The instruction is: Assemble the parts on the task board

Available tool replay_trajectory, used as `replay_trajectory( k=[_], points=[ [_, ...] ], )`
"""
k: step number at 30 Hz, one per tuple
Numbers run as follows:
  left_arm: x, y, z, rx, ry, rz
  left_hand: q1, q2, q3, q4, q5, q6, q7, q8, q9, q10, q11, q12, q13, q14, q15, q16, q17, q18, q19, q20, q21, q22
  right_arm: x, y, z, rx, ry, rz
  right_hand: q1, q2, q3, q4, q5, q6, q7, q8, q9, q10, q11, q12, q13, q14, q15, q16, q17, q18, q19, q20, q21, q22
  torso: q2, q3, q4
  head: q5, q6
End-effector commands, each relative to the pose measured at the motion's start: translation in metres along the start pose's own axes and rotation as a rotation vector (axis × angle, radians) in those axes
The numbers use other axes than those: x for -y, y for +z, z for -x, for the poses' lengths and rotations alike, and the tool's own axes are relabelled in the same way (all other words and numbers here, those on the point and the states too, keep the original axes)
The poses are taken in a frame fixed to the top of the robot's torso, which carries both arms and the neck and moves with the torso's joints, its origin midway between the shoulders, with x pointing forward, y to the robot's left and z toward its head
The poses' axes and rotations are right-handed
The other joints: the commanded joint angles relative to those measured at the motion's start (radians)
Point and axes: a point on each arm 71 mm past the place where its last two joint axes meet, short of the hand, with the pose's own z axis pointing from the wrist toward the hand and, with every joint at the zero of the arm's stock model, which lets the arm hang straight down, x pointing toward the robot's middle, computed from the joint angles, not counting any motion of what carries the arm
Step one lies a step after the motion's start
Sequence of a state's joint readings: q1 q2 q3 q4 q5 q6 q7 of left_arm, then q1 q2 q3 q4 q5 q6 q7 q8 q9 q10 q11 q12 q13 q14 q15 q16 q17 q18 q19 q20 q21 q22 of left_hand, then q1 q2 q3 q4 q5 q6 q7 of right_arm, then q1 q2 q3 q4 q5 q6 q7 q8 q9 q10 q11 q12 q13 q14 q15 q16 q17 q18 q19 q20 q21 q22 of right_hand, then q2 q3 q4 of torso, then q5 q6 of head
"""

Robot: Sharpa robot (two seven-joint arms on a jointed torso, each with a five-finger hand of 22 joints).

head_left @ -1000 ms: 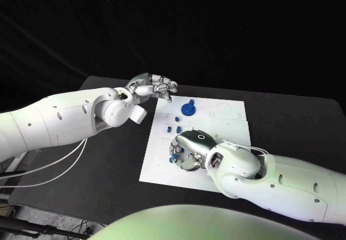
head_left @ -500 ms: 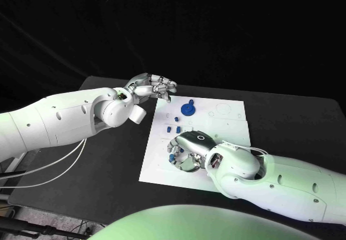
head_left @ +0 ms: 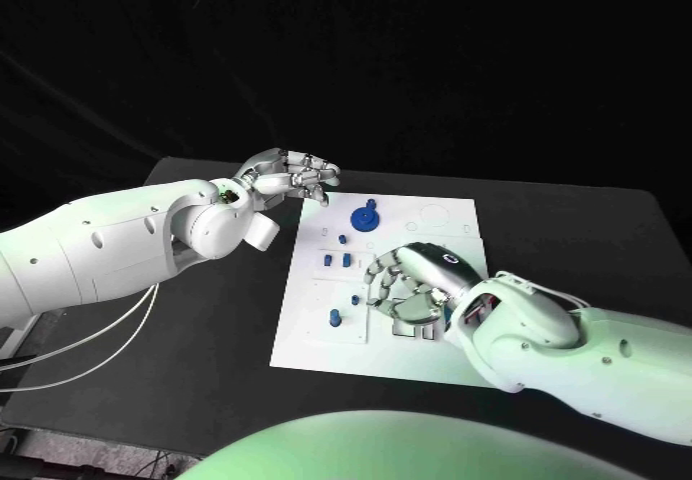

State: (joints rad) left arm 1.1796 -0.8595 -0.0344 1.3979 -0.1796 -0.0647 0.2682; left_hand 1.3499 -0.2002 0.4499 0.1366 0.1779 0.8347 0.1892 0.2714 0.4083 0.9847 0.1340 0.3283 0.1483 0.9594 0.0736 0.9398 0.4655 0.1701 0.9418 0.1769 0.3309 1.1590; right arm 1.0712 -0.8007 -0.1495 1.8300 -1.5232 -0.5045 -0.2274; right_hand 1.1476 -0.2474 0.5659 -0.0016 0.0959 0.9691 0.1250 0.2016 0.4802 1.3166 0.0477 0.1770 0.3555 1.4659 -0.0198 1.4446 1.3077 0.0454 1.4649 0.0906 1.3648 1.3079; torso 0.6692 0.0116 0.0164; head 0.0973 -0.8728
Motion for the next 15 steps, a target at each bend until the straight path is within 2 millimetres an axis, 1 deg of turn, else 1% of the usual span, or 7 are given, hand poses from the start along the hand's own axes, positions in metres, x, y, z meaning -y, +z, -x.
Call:
replay_trajectory(
  k=[1,3,4,5,7,9,15],
  points=[
    [0.001,-0.001,0.000,-0.009,-0.008,-0.007,-0.008,0.001,0.006,-0.002,-0.003,-0.008,0.000,0.003,0.000,-0.007,0.002,0.006,0.002,-0.006,0.000,-0.005,0.002,0.009,-0.003,0.003,-0.004,-0.001,0.024,-0.014,0.013,-0.026,0.261,-0.147,-0.037,-0.001,-0.038,0.028,-0.001,0.007,-0.011,0.009,0.018,0.020,-0.014,0.093,0.094,0.054,-0.015,0.006,0.015,-0.005,0.032,-0.016,0.007,0.210,-0.005,-0.0018,-0.0077,-0.016,0.000],
    [0.001,-0.001,0.001,-0.005,-0.007,-0.007,-0.008,0.001,0.006,-0.002,-0.003,-0.008,0.000,0.003,0.000,-0.007,0.002,0.006,0.002,-0.006,0.000,-0.005,0.002,0.009,-0.003,0.003,-0.004,-0.001,0.038,-0.026,0.020,-0.049,0.303,-0.213,-0.042,-0.004,-0.091,0.051,-0.007,-0.003,-0.022,0.028,0.078,-0.057,-0.039,0.423,0.427,0.062,-0.025,0.026,0.048,-0.012,0.044,-0.028,0.040,0.218,-0.009,-0.0028,-0.0119,-0.026,0.000],
    [0.001,-0.002,0.002,-0.003,-0.007,-0.007,-0.008,0.001,0.006,-0.002,-0.003,-0.008,0.000,0.003,0.000,-0.007,0.002,0.006,0.002,-0.006,0.000,-0.005,0.002,0.009,-0.003,0.003,-0.004,-0.001,0.045,-0.032,0.024,-0.057,0.317,-0.242,-0.048,0.008,-0.094,0.064,-0.008,0.001,-0.026,0.033,0.088,-0.022,-0.027,0.581,0.558,0.069,-0.027,0.041,0.079,-0.014,0.048,-0.030,0.052,0.221,-0.010,-0.0031,-0.0138,-0.031,0.000],
    [0.001,-0.002,0.002,-0.002,-0.007,-0.007,-0.009,0.000,0.006,-0.002,-0.004,-0.008,0.000,0.004,0.000,-0.008,0.002,0.007,0.002,-0.006,0.000,-0.005,0.002,0.009,-0.003,0.003,-0.004,-0.001,0.050,-0.038,0.027,-0.062,0.323,-0.264,-0.049,0.008,-0.100,0.068,-0.006,0.004,-0.026,0.035,0.094,0.001,-0.029,0.677,0.637,0.073,-0.029,0.053,0.102,-0.016,0.052,-0.028,0.061,0.224,-0.011,-0.0027,-0.0164,-0.034,0.000],
    [0.001,-0.002,0.003,0.000,-0.006,-0.007,-0.009,0.000,0.006,-0.002,-0.004,-0.008,0.000,0.004,0.000,-0.008,0.002,0.007,0.002,-0.006,0.000,-0.005,0.002,0.009,-0.003,0.003,-0.004,-0.001,0.061,-0.051,0.032,-0.069,0.322,-0.314,-0.044,0.013,-0.132,0.087,0.002,0.004,-0.030,0.040,0.122,0.076,-0.028,0.995,0.899,0.091,-0.027,0.097,0.194,-0.024,0.068,-0.031,0.105,0.235,-0.013,-0.0015,-0.0199,-0.043,0.000],
    [0.000,-0.002,0.003,0.001,-0.006,-0.006,-0.009,0.000,0.006,-0.002,-0.004,-0.008,0.000,0.004,0.000,-0.008,0.002,0.007,0.002,-0.006,0.000,-0.005,0.002,0.009,-0.003,0.003,-0.004,-0.001,0.070,-0.063,0.036,-0.073,0.296,-0.354,-0.033,0.019,-0.161,0.102,-0.002,0.003,-0.028,0.039,0.138,0.108,-0.029,1.116,0.996,0.099,-0.026,0.115,0.235,-0.030,0.078,-0.028,0.133,0.243,-0.016,-0.0006,-0.0226,-0.052,0.000],
    [0.000,-0.001,0.003,0.000,-0.006,-0.006,-0.009,0.000,0.006,-0.002,-0.004,-0.008,0.000,0.004,0.000,-0.008,0.002,0.007,0.002,-0.006,0.000,-0.005,0.002,0.009,-0.003,0.003,-0.004,-0.001,0.089,-0.089,0.038,-0.065,0.184,-0.428,-0.021,0.028,-0.217,0.141,-0.011,0.008,-0.030,0.035,0.149,0.154,-0.029,1.222,1.081,0.105,-0.025,0.126,0.263,-0.032,0.081,-0.027,0.142,0.245,-0.022,-0.0016,-0.0338,-0.069,0.000]
  ],
)
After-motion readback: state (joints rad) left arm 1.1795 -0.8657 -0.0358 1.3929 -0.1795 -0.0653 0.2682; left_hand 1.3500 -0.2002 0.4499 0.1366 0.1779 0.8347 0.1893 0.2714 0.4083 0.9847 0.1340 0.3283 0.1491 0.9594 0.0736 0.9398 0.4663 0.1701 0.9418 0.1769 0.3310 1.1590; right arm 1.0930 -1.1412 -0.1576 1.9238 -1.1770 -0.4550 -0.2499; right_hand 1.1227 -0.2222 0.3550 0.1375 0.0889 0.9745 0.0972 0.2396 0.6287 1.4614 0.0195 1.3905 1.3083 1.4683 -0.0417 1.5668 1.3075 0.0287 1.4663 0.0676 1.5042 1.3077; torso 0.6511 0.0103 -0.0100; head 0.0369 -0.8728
